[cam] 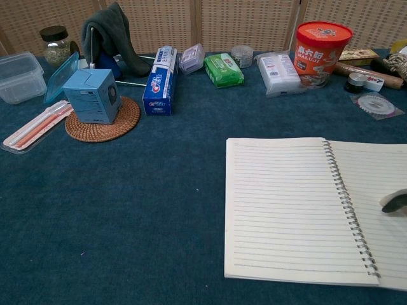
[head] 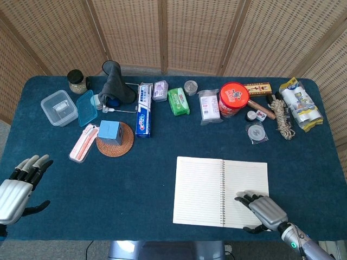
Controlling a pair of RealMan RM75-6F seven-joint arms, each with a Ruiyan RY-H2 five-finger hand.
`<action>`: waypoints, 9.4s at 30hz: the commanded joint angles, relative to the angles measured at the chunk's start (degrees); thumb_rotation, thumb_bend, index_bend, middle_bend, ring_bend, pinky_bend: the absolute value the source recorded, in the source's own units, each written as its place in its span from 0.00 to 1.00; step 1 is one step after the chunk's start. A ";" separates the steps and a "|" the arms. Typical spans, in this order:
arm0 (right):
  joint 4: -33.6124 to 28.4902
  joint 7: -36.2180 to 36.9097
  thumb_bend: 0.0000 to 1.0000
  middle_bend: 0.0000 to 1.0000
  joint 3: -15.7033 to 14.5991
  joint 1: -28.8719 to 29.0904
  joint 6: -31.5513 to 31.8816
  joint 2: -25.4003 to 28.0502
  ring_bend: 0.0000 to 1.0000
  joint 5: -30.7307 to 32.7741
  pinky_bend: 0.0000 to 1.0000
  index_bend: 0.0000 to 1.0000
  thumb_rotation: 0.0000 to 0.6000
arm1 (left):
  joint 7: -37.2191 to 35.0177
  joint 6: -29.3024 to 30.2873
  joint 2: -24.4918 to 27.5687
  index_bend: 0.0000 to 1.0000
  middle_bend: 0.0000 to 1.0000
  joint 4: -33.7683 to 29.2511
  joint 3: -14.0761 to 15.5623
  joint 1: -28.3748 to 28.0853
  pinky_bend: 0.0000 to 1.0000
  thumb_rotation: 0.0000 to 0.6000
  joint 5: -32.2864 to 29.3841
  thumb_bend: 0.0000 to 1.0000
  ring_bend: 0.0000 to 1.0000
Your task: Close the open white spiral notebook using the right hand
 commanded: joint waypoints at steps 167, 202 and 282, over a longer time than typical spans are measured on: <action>83.74 36.85 0.58 0.03 0.87 -30.66 53.28 -36.91 0.07 -6.60 0.24 0.57 1.00 | 2.25 2.21 1.11 0.02 0.00 -4.30 0.96 1.91 0.10 1.00 3.27 0.04 0.00; 57.42 19.56 0.21 0.00 7.66 -7.36 50.71 -31.38 0.00 -6.68 0.25 0.00 1.00 | -3.26 4.15 1.44 0.02 0.00 -0.59 0.66 2.85 0.10 1.00 2.04 0.04 0.00; 20.89 2.67 0.09 0.00 13.23 3.45 24.84 -16.31 0.00 4.07 0.04 0.00 1.00 | -6.46 5.21 -1.12 0.02 0.00 3.57 1.72 4.23 0.11 1.00 2.76 0.04 0.00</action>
